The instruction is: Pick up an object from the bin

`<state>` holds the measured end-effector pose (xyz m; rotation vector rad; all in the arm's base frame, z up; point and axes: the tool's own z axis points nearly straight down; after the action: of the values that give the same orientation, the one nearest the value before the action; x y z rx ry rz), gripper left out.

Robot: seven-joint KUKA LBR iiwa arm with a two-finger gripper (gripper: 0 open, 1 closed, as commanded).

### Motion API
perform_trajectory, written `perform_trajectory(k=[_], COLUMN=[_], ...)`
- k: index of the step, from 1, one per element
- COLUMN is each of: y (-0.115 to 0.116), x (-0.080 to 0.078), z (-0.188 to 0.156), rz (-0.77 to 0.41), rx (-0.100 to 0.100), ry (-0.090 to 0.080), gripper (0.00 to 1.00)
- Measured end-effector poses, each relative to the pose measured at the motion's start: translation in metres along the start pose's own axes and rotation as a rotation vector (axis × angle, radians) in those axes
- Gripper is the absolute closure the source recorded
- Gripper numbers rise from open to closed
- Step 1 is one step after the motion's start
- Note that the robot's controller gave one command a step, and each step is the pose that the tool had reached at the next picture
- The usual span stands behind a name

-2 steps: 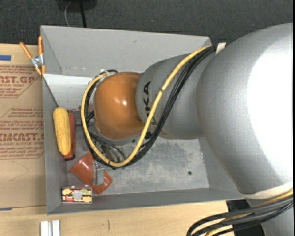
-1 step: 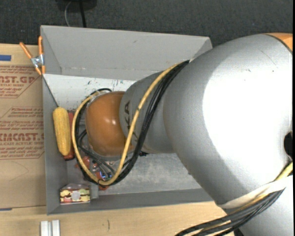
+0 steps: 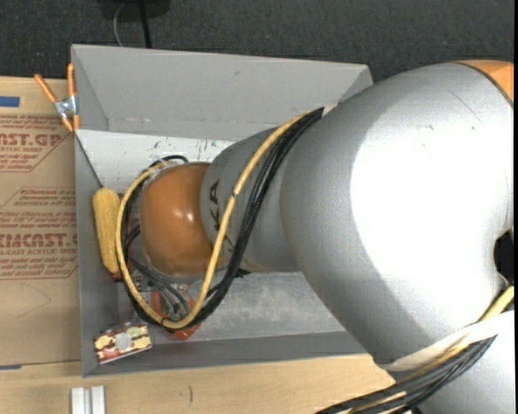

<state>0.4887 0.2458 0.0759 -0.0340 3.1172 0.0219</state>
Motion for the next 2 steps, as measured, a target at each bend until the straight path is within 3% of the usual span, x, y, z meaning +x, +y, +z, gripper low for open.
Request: perform_trajectory(k=[2], y=[-0.0002], x=[0.0004], z=[-0.0019], rz=[0.000], rx=[0.001], ry=[0.001], gripper=[1.00])
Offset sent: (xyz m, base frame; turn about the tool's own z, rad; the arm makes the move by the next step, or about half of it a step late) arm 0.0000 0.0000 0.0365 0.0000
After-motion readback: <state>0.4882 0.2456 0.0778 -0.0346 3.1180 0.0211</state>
